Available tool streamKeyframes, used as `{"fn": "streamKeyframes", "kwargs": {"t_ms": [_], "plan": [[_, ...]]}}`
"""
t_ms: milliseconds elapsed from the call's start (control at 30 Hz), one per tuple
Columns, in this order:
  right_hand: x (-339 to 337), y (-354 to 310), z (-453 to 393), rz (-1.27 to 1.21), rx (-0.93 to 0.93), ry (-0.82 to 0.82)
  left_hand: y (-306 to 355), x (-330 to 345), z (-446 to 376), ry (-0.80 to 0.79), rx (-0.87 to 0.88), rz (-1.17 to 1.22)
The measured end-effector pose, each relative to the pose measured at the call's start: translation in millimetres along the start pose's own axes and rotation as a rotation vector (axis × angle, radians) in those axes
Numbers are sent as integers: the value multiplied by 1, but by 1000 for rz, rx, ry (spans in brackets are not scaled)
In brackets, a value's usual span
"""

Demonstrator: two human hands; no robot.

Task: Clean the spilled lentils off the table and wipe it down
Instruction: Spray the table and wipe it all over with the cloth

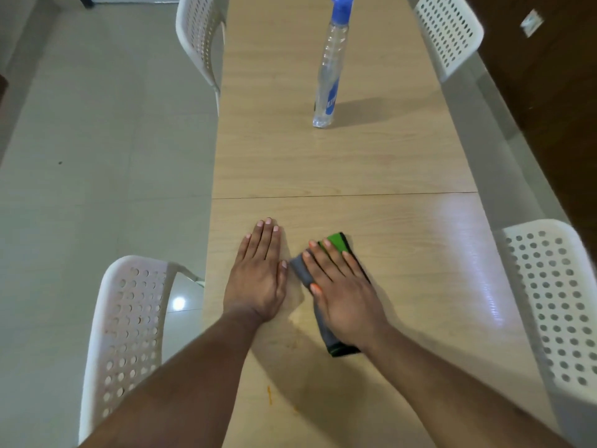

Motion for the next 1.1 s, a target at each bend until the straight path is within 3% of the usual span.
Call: {"fn": "streamKeyframes", "kwargs": {"t_ms": [100,267,400,533,700,800,900,1000,1100], "plan": [[-3,33,6,7,69,23,3,-1,0,0,8,7],[-22,52,-58,-43,305,150,0,-2,2,22,13,6],[-22,29,-81,-46,275,153,0,-6,4,52,25,55],[-10,-16,-36,-49,126,116,1,-10,6,78,26,97],[17,-40,88,-30,28,74,4,-10,12,45,22,72],[20,-11,110,-4,83,59,5,-6,19,29,31,54],[10,16,81,-13,224,108,2,-1,46,35,39,67],[5,21,59,-46,343,131,2,6,94,46,48,73],[5,3,56,-61,343,138,2,10,127,50,54,70]]}}
Point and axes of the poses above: each hand's wrist, its own z-axis away from the middle knuckle, its own x-axis out of the palm, y = z × x, the point moved 10 cm from there along -z, towards the middle knuckle, and after that the axes turned 2 degrees about -y, right-handed, at the moved point
